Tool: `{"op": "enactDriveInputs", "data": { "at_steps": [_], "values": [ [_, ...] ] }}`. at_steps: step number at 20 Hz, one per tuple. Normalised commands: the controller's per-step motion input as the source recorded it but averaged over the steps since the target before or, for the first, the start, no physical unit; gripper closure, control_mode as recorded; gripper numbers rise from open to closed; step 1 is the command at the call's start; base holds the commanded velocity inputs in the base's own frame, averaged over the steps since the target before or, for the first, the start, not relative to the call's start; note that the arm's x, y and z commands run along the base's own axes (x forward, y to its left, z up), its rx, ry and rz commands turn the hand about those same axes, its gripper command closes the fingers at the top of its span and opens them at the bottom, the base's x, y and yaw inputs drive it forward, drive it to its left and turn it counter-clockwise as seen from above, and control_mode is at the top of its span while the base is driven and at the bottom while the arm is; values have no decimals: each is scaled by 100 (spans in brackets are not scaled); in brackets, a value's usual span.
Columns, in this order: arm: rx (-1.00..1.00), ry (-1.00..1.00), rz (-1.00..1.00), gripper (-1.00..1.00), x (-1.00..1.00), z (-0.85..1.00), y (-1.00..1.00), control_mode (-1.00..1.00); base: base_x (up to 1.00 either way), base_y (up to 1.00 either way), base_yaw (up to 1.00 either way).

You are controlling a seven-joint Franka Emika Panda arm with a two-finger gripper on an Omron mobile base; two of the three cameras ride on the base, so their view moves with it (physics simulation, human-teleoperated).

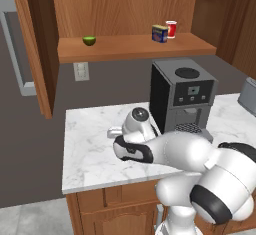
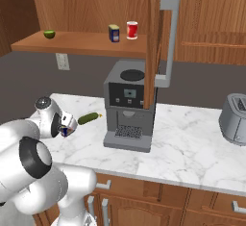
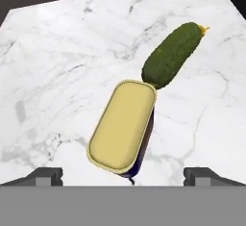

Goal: Pick the cans from the counter and place them in their designated side in the cabinet.

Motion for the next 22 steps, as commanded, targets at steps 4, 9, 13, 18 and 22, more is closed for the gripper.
{"op": "enactDriveInputs", "data": {
  "at_steps": [4,9,13,18,22],
  "values": [
    [0,0,0,-100,10,-15,4,-100,0,0,0],
    [0,0,0,-100,9,-15,7,-100,0,0,0],
    [0,0,0,-100,11,-14,6,-100,0,0,0],
    [0,0,0,100,12,-12,4,-100,0,0,0],
    [0,0,0,100,14,-10,3,-100,0,0,0]
  ]
}}
